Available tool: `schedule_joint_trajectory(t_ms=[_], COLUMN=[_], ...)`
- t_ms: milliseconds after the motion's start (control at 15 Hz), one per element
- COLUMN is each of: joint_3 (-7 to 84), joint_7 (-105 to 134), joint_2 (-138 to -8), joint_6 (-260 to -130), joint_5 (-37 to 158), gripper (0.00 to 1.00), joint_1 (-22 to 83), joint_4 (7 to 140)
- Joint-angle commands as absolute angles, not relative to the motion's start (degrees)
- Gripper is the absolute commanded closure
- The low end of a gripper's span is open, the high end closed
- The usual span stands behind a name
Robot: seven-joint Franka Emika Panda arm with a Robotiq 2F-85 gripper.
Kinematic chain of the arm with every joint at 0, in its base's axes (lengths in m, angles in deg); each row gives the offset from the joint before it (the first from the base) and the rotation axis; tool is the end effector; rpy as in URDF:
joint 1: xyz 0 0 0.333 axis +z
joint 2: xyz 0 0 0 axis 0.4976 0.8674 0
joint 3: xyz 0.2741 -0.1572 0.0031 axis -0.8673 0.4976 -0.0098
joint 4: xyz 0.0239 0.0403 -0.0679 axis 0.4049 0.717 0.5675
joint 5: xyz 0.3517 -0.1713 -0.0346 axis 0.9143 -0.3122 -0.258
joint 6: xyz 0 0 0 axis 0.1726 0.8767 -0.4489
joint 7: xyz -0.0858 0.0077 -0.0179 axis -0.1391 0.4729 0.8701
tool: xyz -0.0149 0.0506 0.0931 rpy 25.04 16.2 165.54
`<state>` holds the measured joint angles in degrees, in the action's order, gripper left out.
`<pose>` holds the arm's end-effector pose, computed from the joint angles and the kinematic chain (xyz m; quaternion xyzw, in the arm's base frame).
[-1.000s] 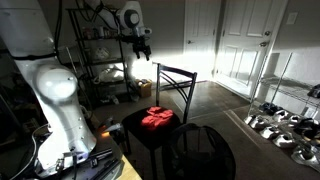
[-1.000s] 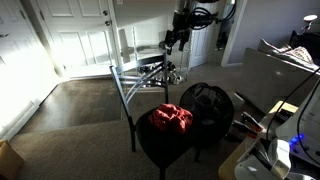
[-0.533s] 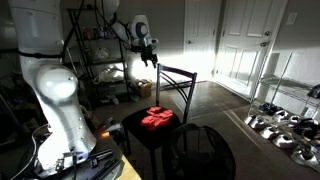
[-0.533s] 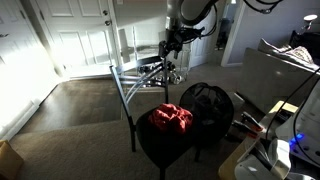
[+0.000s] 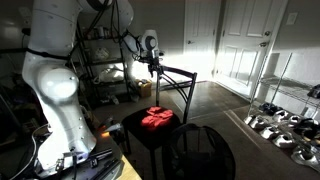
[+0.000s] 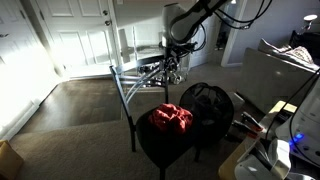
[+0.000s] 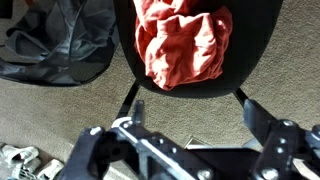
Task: Put the cloth in the black object
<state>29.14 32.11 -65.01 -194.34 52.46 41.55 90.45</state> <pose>0.6029 0.1797 0.2752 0.9985 0.0209 0.0227 0.0457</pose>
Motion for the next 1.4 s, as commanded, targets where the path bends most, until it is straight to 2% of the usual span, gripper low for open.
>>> schedule_joint_trajectory(t_ms=[0,600,733,1333], joint_3=[30.72,31.1,31.2,31.0], joint_7=[30.66,31.4,33.7,24.67], joint_2=[-61.56,-60.92,-61.71,-48.74], joint_6=[-189.9,-189.9,-194.87,-208.29], joint_5=[52.75,53.1,52.06,54.16], gripper=[0.0,0.0,0.0,0.0], joint_1=[43.09,43.54,44.89,42.49], joint_4=[86.44,86.27,90.01,93.11])
